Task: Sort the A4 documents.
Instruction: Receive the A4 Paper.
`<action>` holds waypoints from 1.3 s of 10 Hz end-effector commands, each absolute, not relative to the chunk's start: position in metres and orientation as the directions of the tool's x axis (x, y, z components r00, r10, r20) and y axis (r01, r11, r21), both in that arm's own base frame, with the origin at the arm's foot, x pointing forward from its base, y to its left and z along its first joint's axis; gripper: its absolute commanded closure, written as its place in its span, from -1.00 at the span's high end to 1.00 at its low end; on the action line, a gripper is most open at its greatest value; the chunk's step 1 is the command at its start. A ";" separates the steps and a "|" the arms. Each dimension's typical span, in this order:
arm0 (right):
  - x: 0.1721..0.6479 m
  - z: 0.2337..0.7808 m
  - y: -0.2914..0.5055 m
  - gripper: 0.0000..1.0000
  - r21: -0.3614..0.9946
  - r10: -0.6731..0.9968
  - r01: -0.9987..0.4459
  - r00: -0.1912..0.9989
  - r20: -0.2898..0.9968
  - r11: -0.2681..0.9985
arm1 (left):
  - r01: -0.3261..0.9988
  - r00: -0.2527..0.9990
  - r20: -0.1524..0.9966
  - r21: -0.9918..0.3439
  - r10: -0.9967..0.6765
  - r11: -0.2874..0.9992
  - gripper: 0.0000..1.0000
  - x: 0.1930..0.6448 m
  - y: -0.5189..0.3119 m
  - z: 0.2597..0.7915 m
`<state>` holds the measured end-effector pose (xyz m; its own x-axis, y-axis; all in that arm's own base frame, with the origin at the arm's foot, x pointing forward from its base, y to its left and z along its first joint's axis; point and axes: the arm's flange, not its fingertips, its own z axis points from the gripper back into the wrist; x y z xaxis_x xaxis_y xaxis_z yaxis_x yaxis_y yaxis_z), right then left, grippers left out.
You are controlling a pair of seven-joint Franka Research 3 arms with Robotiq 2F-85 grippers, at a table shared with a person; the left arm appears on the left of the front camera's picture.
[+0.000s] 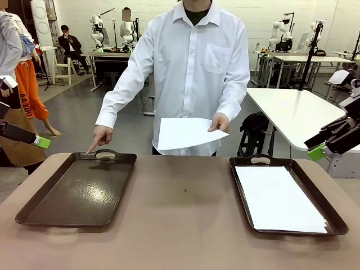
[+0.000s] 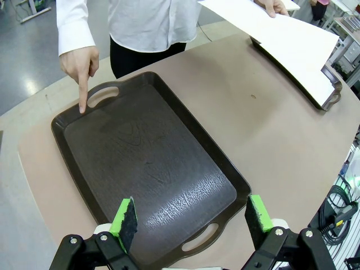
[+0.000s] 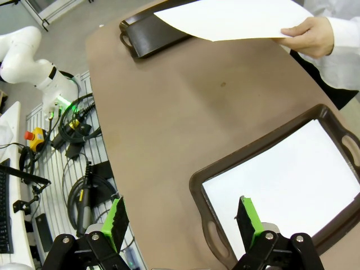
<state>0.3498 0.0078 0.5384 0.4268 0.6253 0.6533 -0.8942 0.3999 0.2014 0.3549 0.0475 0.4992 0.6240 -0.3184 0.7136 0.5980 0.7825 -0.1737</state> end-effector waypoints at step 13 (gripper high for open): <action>0.350 0.538 0.008 1.00 0.203 0.623 -0.896 0.423 0.658 0.395 | 0.193 0.963 0.268 -0.770 0.035 0.608 1.00 0.518 -0.058 0.461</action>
